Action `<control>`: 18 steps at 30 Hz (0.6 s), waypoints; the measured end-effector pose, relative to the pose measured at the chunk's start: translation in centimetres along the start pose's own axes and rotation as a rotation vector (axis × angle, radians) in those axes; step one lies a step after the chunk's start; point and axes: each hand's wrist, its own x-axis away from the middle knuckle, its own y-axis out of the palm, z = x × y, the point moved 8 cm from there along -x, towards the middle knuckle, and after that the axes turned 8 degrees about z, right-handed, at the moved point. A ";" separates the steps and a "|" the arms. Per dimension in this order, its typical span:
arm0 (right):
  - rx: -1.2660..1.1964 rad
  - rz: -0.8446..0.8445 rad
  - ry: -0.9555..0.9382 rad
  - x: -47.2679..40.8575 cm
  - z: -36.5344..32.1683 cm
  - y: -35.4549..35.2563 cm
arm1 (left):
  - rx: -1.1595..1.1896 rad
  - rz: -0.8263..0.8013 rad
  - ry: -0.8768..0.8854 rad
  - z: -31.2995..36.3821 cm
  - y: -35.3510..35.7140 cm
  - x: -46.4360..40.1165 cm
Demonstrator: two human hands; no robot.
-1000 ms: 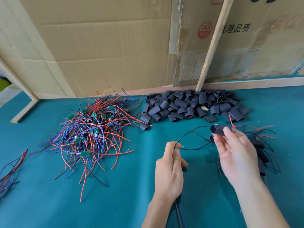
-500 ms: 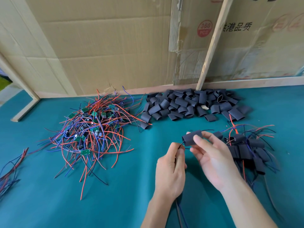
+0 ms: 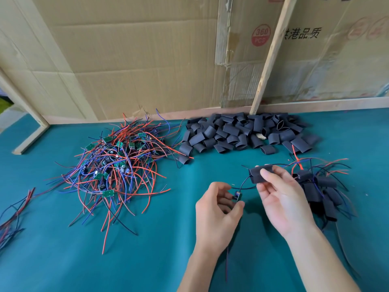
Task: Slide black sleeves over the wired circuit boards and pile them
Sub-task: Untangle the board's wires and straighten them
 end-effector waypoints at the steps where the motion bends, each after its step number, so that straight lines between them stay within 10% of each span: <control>1: 0.008 0.013 -0.020 -0.1 -0.2 -0.2 | 0.007 0.022 0.004 0.0 -0.2 -0.1; 18: 0.520 0.002 -0.125 -0.3 1.1 -0.3 | -0.070 0.129 0.048 0.3 -1.3 -0.3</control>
